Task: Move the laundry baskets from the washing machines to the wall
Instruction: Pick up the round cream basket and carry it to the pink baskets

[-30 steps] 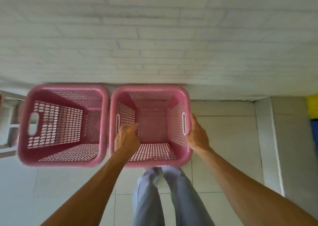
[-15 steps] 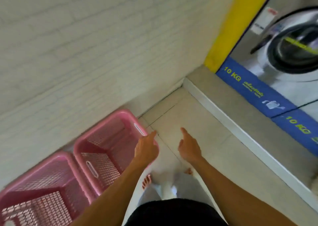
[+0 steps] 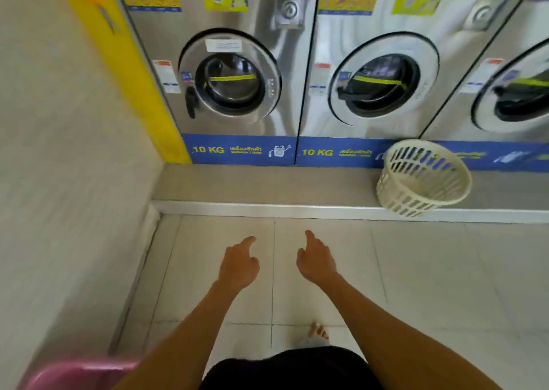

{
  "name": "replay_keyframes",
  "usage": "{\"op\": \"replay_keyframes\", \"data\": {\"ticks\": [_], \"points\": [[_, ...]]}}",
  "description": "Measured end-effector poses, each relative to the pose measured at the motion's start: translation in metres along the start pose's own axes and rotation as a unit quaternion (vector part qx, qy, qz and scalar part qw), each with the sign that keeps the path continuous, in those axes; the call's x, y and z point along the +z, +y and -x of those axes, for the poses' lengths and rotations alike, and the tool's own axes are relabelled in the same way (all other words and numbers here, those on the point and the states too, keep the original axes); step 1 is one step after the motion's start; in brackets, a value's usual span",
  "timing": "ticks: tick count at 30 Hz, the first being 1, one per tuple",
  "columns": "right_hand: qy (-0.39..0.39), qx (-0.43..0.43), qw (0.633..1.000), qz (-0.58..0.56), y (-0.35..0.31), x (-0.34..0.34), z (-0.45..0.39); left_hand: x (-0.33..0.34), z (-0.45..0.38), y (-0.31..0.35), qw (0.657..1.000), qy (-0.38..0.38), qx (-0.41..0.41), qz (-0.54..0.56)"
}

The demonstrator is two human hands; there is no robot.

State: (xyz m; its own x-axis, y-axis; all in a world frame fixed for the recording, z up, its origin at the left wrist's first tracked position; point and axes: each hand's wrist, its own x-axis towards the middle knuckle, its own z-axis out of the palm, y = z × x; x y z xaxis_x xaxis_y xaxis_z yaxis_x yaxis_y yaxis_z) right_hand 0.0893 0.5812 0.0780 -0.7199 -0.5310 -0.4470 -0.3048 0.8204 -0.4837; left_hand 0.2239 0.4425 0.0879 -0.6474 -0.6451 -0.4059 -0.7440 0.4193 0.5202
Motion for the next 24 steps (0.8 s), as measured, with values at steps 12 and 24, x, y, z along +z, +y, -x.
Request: {"op": "replay_keyframes", "data": {"ticks": [12, 24], "points": [[0.108, 0.158, 0.979, -0.071, 0.164, -0.184, -0.077, 0.07, -0.135, 0.229, 0.979, -0.104, 0.145, -0.101], [0.149, 0.266, 0.947, -0.102, 0.274, -0.271, -0.176, 0.166, -0.258, 0.374, 0.947, -0.189, 0.211, -0.155]]}}
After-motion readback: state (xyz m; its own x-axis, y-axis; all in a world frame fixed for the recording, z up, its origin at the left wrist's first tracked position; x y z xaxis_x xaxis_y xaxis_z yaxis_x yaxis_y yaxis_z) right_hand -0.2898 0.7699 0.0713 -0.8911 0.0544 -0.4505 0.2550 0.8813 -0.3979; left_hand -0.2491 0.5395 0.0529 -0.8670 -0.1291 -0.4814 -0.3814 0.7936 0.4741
